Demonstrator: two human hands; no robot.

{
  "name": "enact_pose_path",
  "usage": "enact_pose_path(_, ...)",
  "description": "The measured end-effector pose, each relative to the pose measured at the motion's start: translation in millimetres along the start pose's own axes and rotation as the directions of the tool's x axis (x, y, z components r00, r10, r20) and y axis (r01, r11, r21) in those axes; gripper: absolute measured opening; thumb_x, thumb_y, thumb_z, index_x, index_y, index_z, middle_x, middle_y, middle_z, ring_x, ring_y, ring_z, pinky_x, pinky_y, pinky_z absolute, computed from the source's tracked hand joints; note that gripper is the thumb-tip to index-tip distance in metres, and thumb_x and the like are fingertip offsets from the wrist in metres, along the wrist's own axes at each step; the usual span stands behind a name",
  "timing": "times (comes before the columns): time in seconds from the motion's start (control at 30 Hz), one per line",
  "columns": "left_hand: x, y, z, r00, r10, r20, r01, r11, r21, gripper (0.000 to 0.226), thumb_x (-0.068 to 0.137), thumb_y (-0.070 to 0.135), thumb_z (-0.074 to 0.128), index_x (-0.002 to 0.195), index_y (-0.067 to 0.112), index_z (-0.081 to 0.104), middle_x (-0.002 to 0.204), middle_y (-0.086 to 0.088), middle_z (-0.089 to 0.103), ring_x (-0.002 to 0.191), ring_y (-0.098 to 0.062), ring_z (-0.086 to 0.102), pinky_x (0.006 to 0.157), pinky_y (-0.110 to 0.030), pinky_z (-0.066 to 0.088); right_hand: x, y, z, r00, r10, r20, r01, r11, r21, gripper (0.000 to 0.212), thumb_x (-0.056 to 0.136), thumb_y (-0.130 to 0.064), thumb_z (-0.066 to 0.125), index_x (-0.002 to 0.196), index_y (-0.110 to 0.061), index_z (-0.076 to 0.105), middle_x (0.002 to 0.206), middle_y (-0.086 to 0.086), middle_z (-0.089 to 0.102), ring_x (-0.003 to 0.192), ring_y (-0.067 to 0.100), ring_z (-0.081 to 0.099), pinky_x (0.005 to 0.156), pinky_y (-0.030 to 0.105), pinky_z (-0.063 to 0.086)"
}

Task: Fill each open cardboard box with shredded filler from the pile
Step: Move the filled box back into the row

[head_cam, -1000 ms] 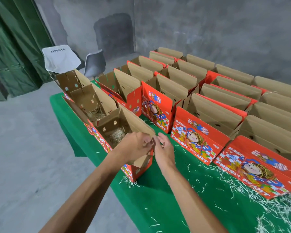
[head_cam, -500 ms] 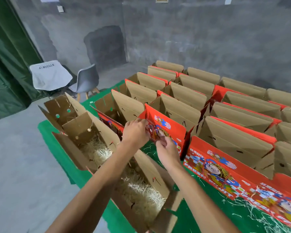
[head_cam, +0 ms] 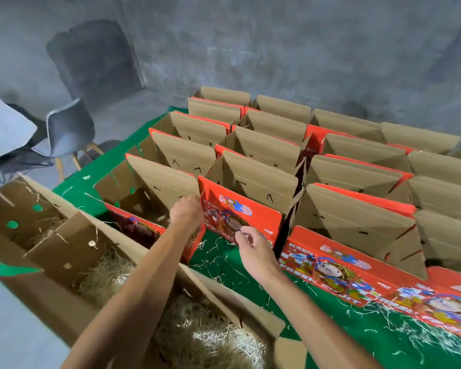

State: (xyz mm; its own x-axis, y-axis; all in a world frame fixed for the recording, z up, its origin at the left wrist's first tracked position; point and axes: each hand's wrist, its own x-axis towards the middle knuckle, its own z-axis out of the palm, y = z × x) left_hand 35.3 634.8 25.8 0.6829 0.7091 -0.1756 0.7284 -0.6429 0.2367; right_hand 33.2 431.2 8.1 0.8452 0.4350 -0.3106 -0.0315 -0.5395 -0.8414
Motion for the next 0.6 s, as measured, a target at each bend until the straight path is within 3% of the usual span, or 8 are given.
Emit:
enact_pose_path(0.1,-6,-10,-9,0.997,0.013,0.071,-0.016,0.999,0.033,0.027,0.094,0.016,0.048,0.117,0.007,0.058,0.113,-0.013,0.065,0.103,-0.032,0.064,0.088,-0.039,0.054,7,-10,8,1.000,0.010,-0.003,-0.010,1.000,0.012,0.039,0.100,-0.053,0.044,0.132,-0.033,0.051,0.095,-0.025,0.054,0.074,-0.003,0.059,0.054,0.018,0.038)
enact_pose_path(0.23,-19,-28,-10,0.980,0.033,0.196,-0.051,0.995,0.087,0.041,0.092,0.013,0.049,0.132,0.005,0.050,0.130,-0.014,0.059,0.119,-0.032,0.057,0.096,-0.037,0.047,3,-25,31,0.998,-0.011,0.057,0.010,1.000,0.018,0.039,0.096,-0.056,0.044,0.129,-0.036,0.051,0.091,-0.024,0.058,0.055,-0.007,0.058,0.045,0.016,0.042)
enact_pose_path(0.3,-28,-31,-10,0.971,0.054,0.234,-0.076,0.993,0.087,0.042,0.095,0.015,0.046,0.135,0.005,0.048,0.136,-0.014,0.056,0.125,-0.030,0.054,0.104,-0.037,0.044,0,-26,43,0.993,-0.021,0.112,0.017,0.999,0.039,0.044,0.094,-0.057,0.043,0.132,-0.035,0.049,0.104,-0.017,0.063,0.064,-0.002,0.061,0.056,0.020,0.044)
enact_pose_path(0.4,-41,-24,-9,0.970,0.087,0.226,-0.091,0.996,0.006,0.030,0.095,0.022,0.053,0.122,0.011,0.060,0.120,-0.012,0.064,0.110,-0.031,0.063,0.095,-0.041,0.052,-1,-24,52,0.990,0.002,0.139,-0.014,0.996,0.087,0.049,0.095,-0.053,0.040,0.140,-0.034,0.044,0.128,-0.004,0.061,0.096,0.009,0.058,0.082,0.031,0.046)
enact_pose_path(0.6,-58,26,-5,0.958,0.236,0.160,-0.241,0.970,0.010,0.034,0.088,0.026,0.060,0.119,0.011,0.061,0.120,-0.012,0.064,0.112,-0.031,0.061,0.096,-0.041,0.051,-15,-15,12,0.992,0.099,0.081,-0.108,0.988,0.111,0.051,0.099,-0.035,0.037,0.150,-0.028,0.034,0.149,0.000,0.048,0.123,0.021,0.054,0.106,0.035,0.042)
